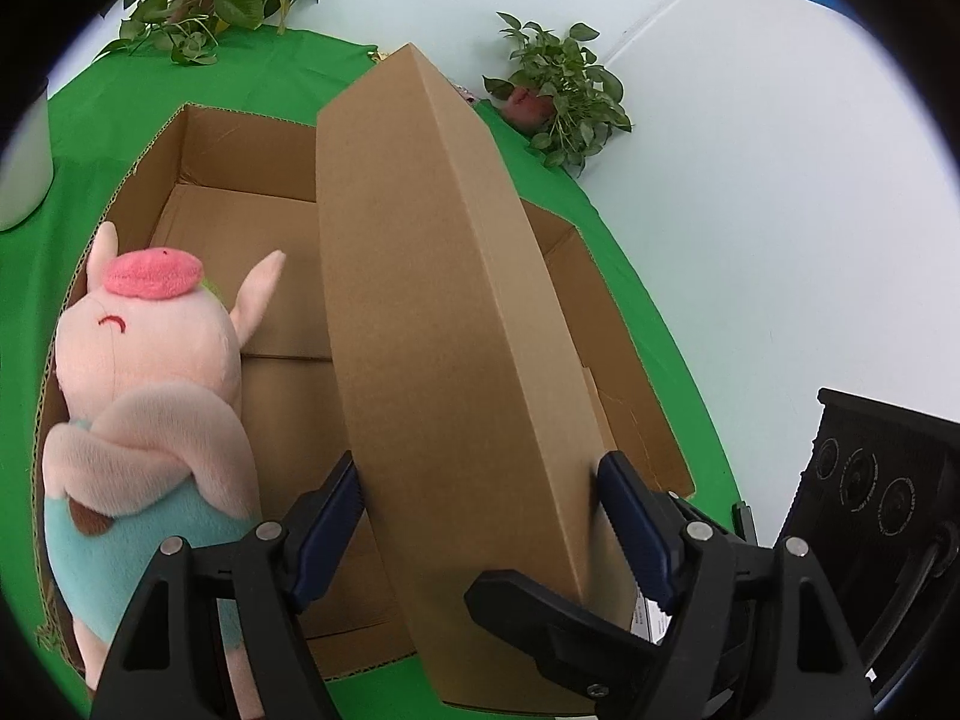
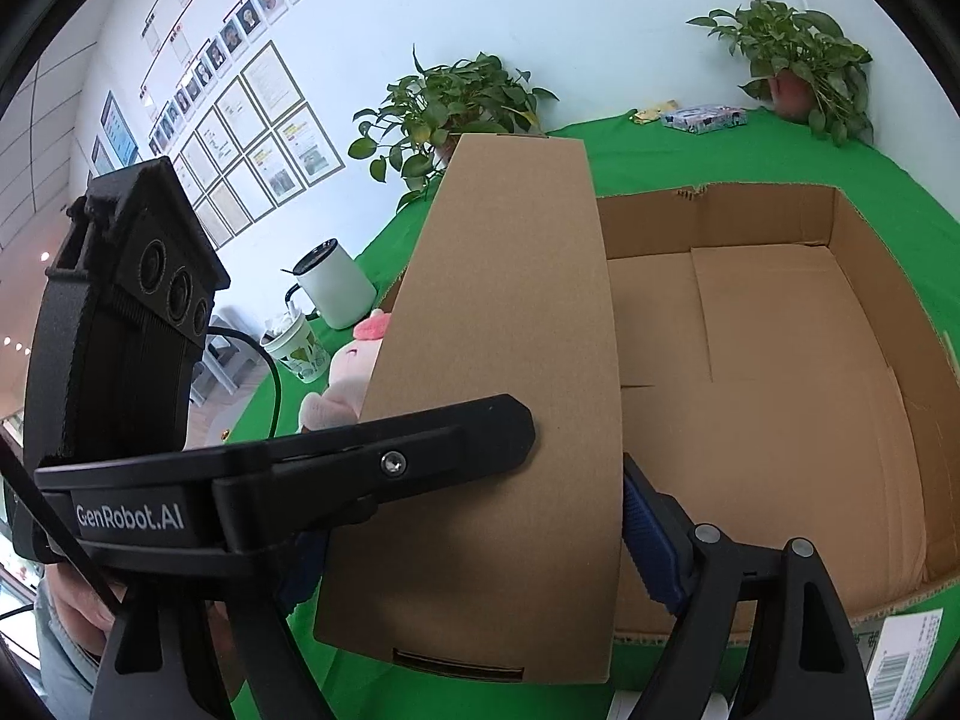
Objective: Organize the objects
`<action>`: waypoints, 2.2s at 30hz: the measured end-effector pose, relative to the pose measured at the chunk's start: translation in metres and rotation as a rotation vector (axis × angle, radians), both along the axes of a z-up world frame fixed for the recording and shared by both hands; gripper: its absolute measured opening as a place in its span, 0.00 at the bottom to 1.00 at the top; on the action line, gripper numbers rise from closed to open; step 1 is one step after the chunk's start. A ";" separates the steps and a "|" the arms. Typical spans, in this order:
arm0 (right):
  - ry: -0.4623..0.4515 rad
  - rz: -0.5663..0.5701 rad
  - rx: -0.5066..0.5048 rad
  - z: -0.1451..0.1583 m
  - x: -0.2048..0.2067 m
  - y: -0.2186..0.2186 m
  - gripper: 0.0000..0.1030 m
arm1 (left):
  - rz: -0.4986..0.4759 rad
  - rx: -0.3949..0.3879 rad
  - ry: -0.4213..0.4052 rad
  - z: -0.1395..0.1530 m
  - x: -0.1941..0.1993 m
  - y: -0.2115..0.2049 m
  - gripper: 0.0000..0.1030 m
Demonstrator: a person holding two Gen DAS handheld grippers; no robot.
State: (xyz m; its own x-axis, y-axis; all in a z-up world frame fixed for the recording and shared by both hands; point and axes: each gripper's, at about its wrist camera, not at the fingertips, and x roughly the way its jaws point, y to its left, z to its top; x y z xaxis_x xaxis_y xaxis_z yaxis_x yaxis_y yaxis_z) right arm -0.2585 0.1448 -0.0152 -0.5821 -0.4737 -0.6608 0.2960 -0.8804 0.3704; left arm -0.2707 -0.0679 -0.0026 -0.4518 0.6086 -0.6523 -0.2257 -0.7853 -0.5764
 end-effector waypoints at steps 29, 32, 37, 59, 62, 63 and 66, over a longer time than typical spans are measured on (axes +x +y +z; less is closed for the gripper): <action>-0.216 -0.058 -0.028 -0.083 -0.040 0.003 0.76 | 0.118 -0.155 0.020 0.015 0.014 -0.024 0.72; -0.208 -0.055 0.005 -0.084 -0.041 -0.007 0.79 | 0.144 -0.155 0.038 0.020 0.025 -0.033 0.72; -0.183 -0.019 0.091 -0.085 -0.039 -0.040 0.84 | 0.188 -0.146 0.038 0.020 0.039 -0.050 0.72; 0.063 -0.110 0.161 -0.005 0.039 -0.003 0.93 | 0.263 -0.273 0.250 0.048 0.122 -0.050 0.72; 0.143 -0.144 0.194 0.013 0.065 0.015 0.93 | 0.281 -0.325 0.337 0.057 0.140 -0.039 0.74; 0.169 -0.153 0.200 0.018 0.074 0.023 0.93 | 0.286 -0.339 0.354 0.059 0.144 -0.035 0.74; 0.195 -0.157 0.205 0.025 0.090 0.038 0.88 | 0.286 -0.352 0.376 0.061 0.153 -0.026 0.74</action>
State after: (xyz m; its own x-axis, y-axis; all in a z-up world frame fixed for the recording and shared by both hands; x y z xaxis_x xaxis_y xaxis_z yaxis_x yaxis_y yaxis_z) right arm -0.1689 0.1833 0.0100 -0.7627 -0.2366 -0.6020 0.1989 -0.9714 0.1298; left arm -0.1175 -0.0938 0.0585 -0.8057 0.2049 -0.5558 -0.1158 -0.9746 -0.1915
